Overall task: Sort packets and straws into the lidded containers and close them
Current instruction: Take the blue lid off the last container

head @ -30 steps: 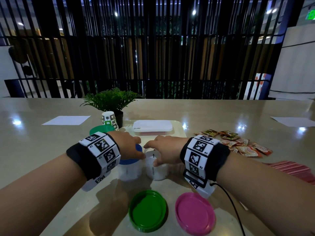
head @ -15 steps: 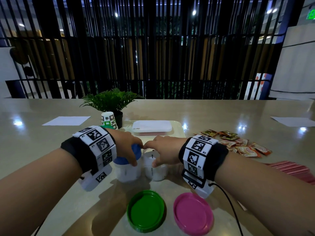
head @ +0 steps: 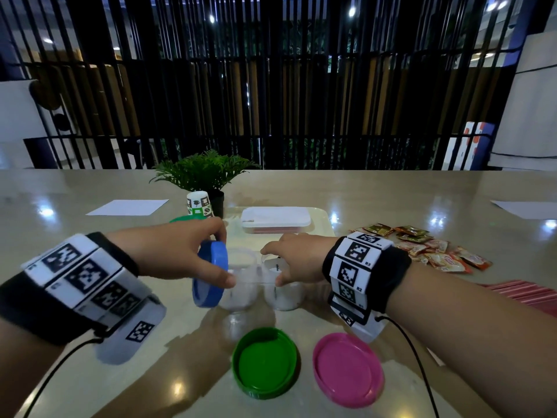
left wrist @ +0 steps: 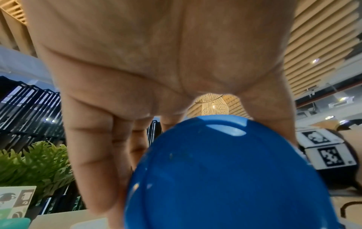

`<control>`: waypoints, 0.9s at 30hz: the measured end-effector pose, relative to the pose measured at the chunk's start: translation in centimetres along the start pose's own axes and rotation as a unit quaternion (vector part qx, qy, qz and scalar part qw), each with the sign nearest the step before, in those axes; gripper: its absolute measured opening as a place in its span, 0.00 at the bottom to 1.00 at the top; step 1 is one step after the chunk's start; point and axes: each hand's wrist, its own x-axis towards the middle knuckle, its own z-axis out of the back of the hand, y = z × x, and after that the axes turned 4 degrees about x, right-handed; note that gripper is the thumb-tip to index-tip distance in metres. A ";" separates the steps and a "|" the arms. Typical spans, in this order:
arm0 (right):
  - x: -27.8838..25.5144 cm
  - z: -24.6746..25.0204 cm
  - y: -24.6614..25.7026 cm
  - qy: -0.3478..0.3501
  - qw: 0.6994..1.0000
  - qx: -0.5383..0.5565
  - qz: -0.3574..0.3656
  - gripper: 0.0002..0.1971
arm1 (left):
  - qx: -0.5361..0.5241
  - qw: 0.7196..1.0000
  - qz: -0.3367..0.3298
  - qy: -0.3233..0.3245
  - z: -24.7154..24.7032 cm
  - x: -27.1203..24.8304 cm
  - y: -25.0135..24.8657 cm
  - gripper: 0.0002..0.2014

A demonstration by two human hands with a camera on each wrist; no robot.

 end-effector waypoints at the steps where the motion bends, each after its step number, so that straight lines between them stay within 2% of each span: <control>1: 0.0 0.0 0.0 0.000 1.000 0.000 0.000 0.35 | -0.010 1.000 -0.008 0.014 -0.1 -0.4 0.0 0.43; 4: -0.1 -0.1 0.0 -0.005 1.000 0.002 -0.001 0.34 | 0.010 0.998 -0.004 0.054 -1.0 -1.0 -0.3 0.33; 7: -0.2 -0.2 0.1 -0.008 1.000 0.004 -0.001 0.34 | 0.080 0.993 -0.001 0.091 -2.5 -1.2 -0.3 0.31; 10: -0.2 -0.1 0.1 -0.009 1.000 0.005 0.000 0.34 | 0.106 0.987 -0.001 0.117 -3.8 -1.3 0.0 0.28; 17: -0.3 -0.2 0.1 -0.008 1.000 0.006 0.000 0.34 | 0.089 0.986 -0.001 0.143 -5.1 -1.7 1.4 0.31; 21: -0.4 -0.2 0.1 -0.008 1.000 0.009 -0.002 0.34 | 0.085 0.985 -0.009 0.149 -4.7 -1.9 1.2 0.36; 24: -0.4 -0.2 0.1 -0.005 1.000 0.009 -0.004 0.34 | 0.119 0.982 -0.012 0.147 -4.5 -1.9 1.1 0.43; 27: -0.4 -0.2 0.1 -0.005 1.000 0.008 -0.004 0.34 | 0.157 0.979 -0.012 0.132 -4.4 -1.7 1.0 0.45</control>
